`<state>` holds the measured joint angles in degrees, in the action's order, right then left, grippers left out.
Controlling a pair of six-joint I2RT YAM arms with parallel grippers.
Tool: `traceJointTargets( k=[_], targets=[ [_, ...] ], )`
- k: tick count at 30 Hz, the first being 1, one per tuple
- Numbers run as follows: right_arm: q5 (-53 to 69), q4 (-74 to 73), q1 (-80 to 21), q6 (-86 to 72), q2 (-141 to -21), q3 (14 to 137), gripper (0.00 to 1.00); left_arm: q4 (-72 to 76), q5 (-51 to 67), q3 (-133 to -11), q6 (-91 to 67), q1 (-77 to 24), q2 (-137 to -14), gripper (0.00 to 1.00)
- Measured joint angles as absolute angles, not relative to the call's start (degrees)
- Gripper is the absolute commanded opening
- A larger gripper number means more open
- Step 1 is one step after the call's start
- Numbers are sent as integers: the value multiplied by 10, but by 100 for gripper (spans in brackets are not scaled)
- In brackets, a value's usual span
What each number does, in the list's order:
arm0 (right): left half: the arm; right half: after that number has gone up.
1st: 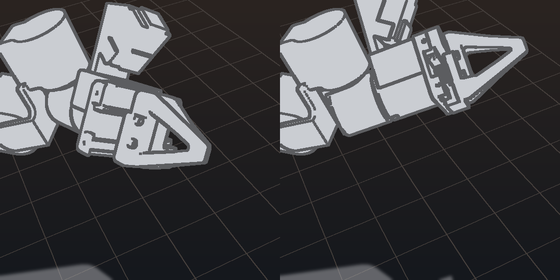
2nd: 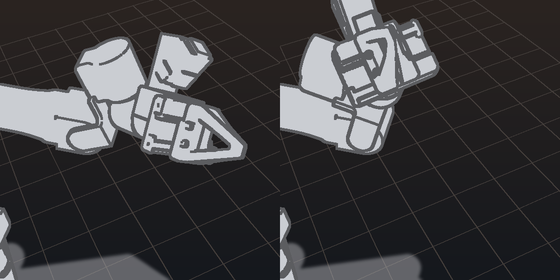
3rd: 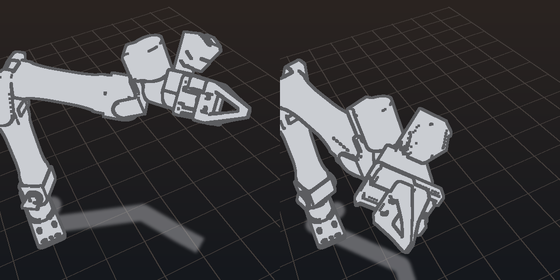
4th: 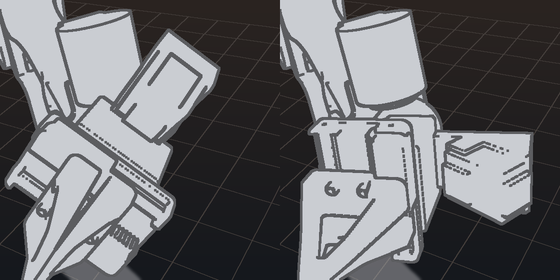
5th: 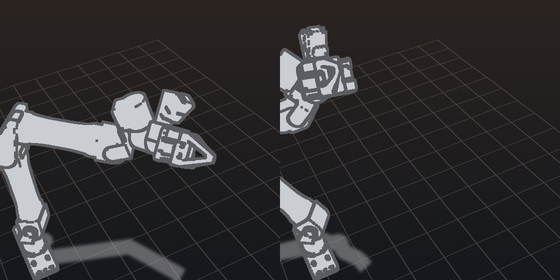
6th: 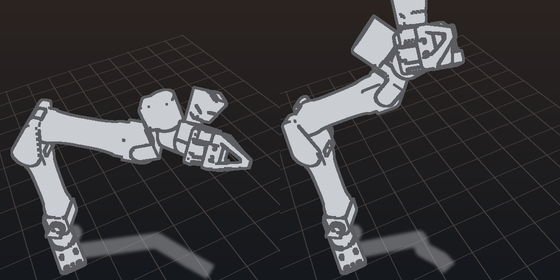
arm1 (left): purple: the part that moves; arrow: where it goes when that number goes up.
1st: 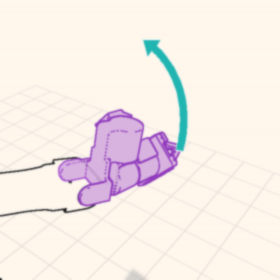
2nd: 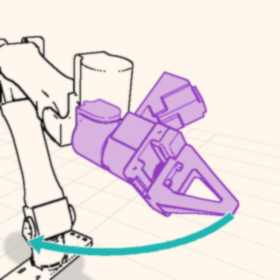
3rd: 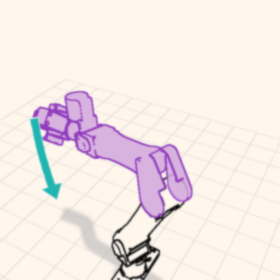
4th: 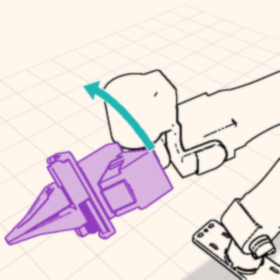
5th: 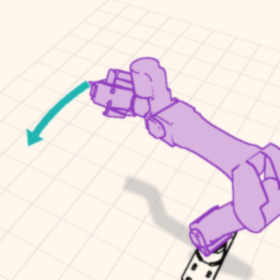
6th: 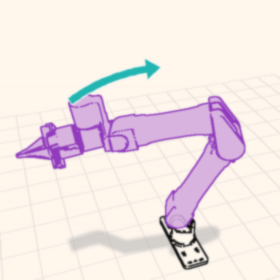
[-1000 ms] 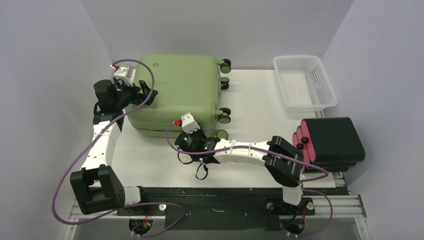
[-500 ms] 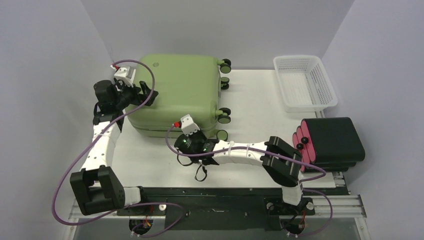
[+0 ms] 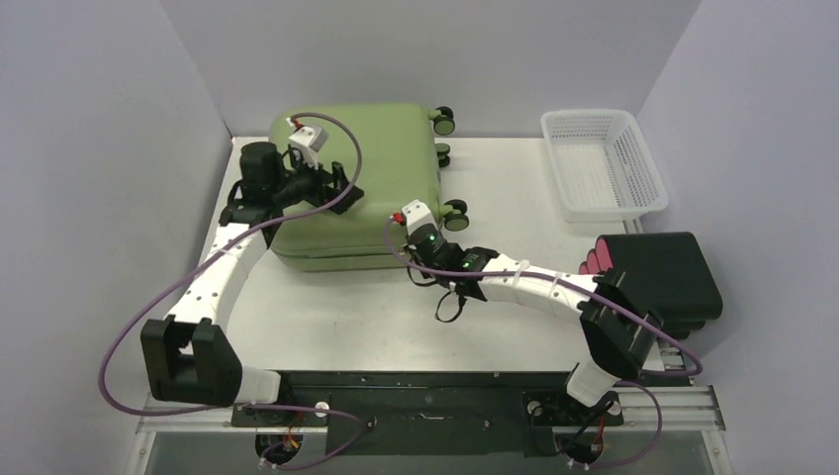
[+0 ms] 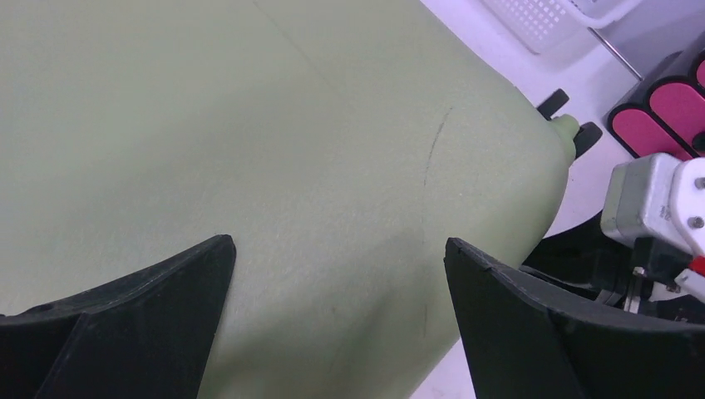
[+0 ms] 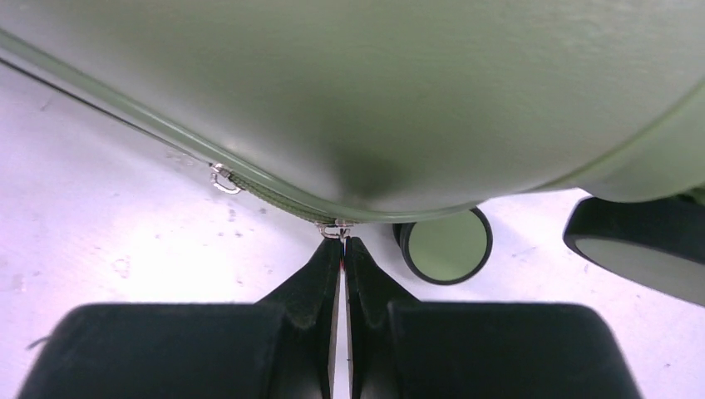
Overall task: Open, take out, and arrange the luggage
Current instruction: Adjust the luggage at the center of the board.
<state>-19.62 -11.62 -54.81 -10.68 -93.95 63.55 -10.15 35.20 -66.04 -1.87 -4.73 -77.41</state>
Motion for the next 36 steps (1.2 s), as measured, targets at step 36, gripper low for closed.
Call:
traceJointTargets(
  k=[36],
  targets=[
    [58,-92,-309,-18,-893,587,0,39,198,-716,67,-199,-927,82]
  ],
)
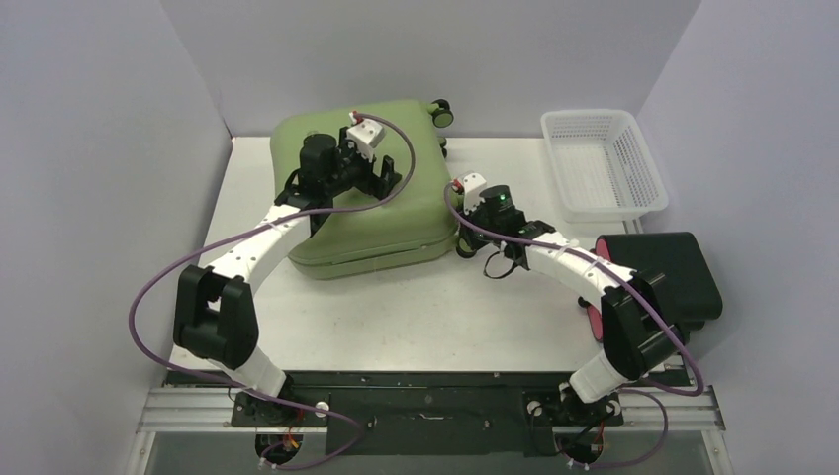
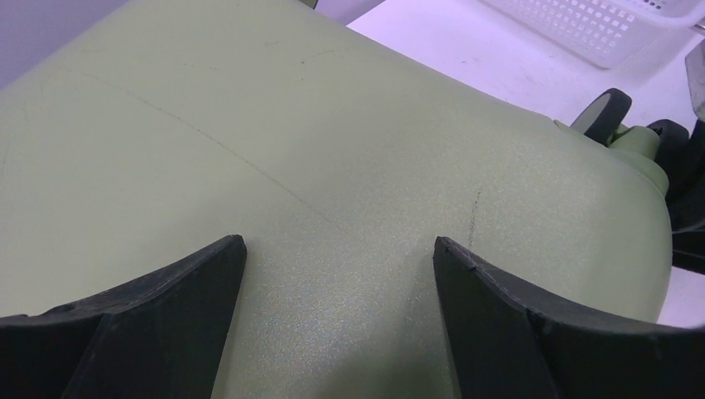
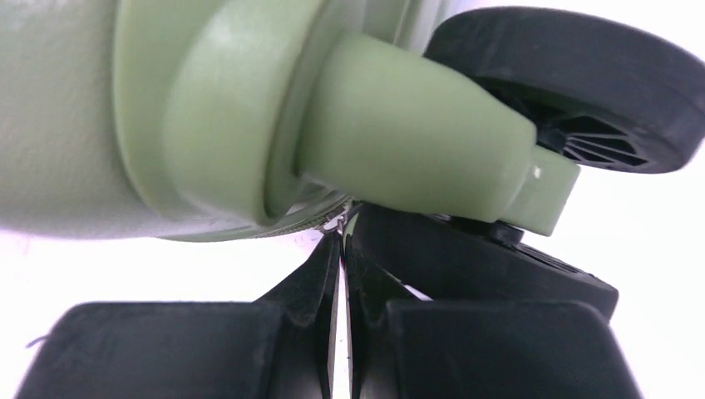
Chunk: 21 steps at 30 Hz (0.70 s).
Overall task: Open, take out, and arrange the luggage
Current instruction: Adjust the luggage at the center of the board.
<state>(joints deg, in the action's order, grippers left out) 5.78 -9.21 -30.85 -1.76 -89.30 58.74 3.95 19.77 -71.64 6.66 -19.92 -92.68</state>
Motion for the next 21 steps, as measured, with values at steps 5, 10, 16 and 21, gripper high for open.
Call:
traceJointTargets(
  k=[5,10,16,21],
  targets=[
    [207,-32,-245,33,-879,543,0,-1,222,-745,69,-196,-930,87],
    [299,5,-209,75,-878,526,0,-102,266,-834,79,-194,-968,90],
    [324,-9,-200,88,-886,539,0,-190,281,-993,46,-238,-1068,98],
    [339,-6,-194,89,-885,535,0,-188,279,-1086,-38,-288,-1141,96]
  ],
)
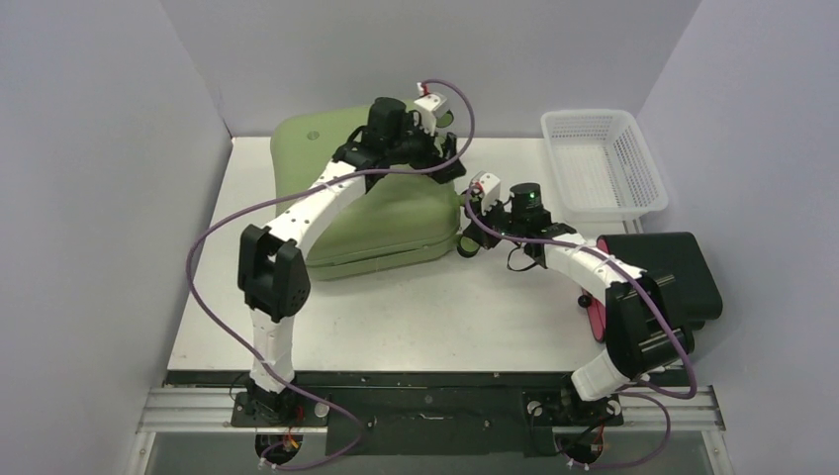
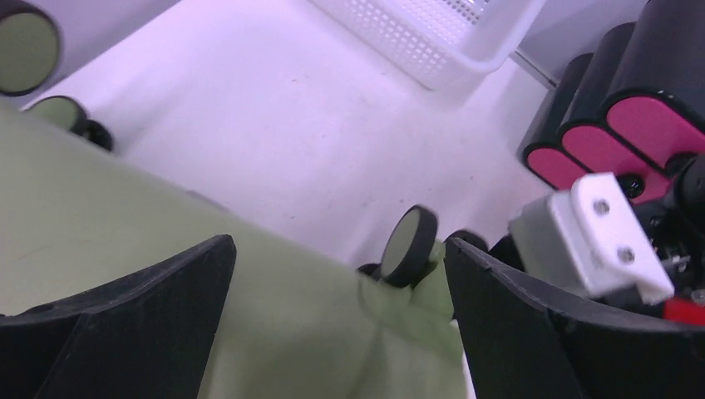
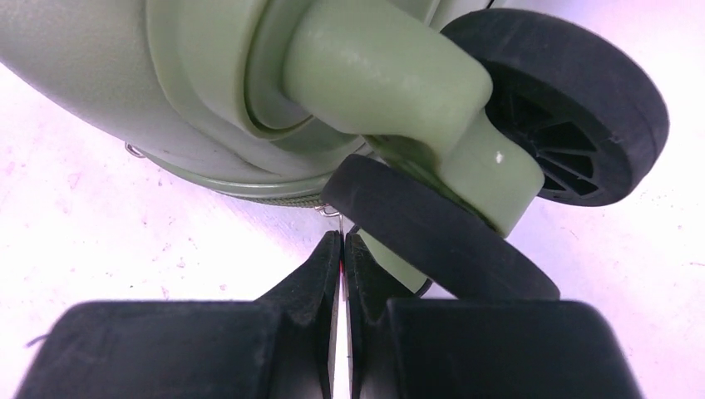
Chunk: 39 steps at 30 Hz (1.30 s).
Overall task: Open, take out, and arrange the luggage
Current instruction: Adjust the luggage at the center of the board.
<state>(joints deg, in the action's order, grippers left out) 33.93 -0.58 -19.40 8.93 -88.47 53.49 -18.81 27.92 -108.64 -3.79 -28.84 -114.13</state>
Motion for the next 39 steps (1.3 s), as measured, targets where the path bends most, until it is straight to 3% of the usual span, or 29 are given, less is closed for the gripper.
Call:
traceJointTargets(
  k=[10,16,27,33,35,39],
  targets=[
    [357,15,-180,99,-848,507,0,-160,228,-1194,-151,-351,-1247,99],
    [354,22,-150,134,-827,478,0,-96,296,-1207,-229,-355,-1294,90],
    [369,-24,-120,371,-831,483,0,-77,377,-1152,-309,-367,-1312,78],
    [450,-39,-85,420,-820,478,16,-75,399,-1128,-293,-366,-1296,74],
    [488,-17,-75,390,-810,465,25,-81,406,-1116,-278,-366,-1288,74],
    [553,60,-67,287,-802,431,30,-108,430,-1093,-246,-359,-1268,73]
  ],
)
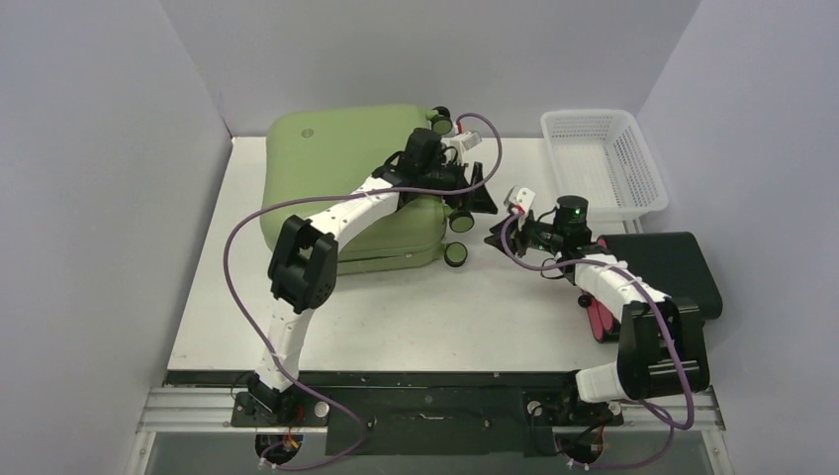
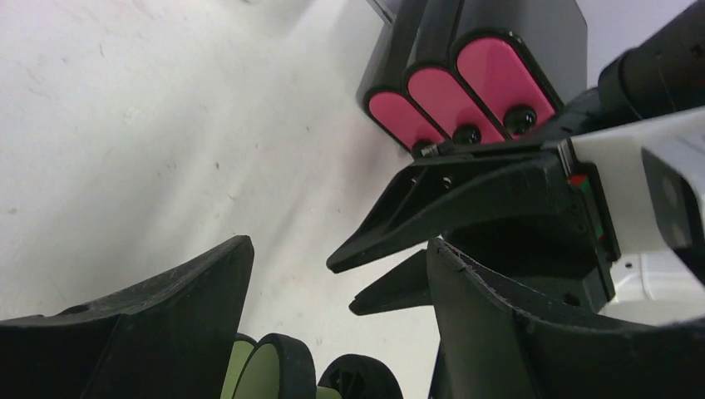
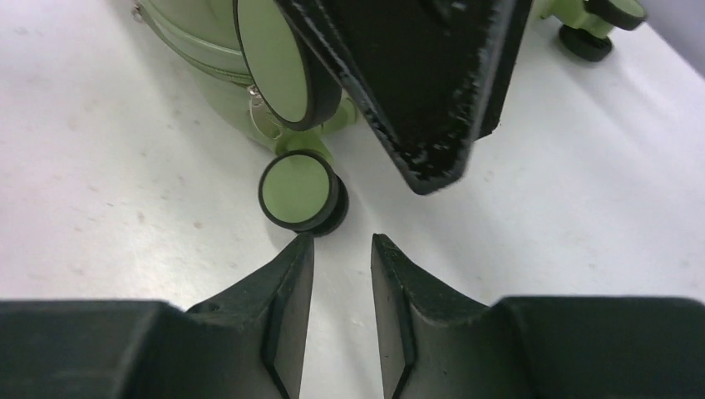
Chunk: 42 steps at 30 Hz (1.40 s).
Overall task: Open, take out, and arrange the luggage
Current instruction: Adjust the luggage at the center of the board.
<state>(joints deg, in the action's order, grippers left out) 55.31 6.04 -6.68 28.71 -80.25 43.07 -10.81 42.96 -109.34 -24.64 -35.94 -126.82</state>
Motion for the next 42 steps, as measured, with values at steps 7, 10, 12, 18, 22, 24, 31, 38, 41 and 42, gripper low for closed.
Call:
traceJointTargets(
  k=[7,10,12,18,22,24,31,38,41,42],
  targets=[
    [615,304,-67,14,-820,366,52,-184,484,-1056,-185,-336,-1231,77],
    [626,386,-67,-60,-829,355,64,-218,505,-1042,-152,-322,-1217,77],
    [631,402,-69,-76,-829,355,66,-246,526,-1036,-128,-310,-1209,78],
    [611,312,-111,-5,-829,363,66,-341,576,-1034,-64,-270,-1194,93],
    [564,300,-161,0,-842,364,67,-382,591,-1046,-60,-249,-1192,97],
    [545,323,-173,-34,-863,369,67,-389,595,-1054,-69,-238,-1192,96],
    [501,553,-200,-303,-1021,440,69,-311,638,-1051,-140,-176,-1145,96],
    [462,688,-277,-458,-1123,470,73,-161,658,-972,-252,-91,-1078,96],
    [442,703,-305,-477,-1142,479,73,-55,674,-930,-335,-73,-1070,96],
    [435,702,-312,-478,-1143,480,73,-23,677,-917,-358,-70,-1067,96]
  ],
)
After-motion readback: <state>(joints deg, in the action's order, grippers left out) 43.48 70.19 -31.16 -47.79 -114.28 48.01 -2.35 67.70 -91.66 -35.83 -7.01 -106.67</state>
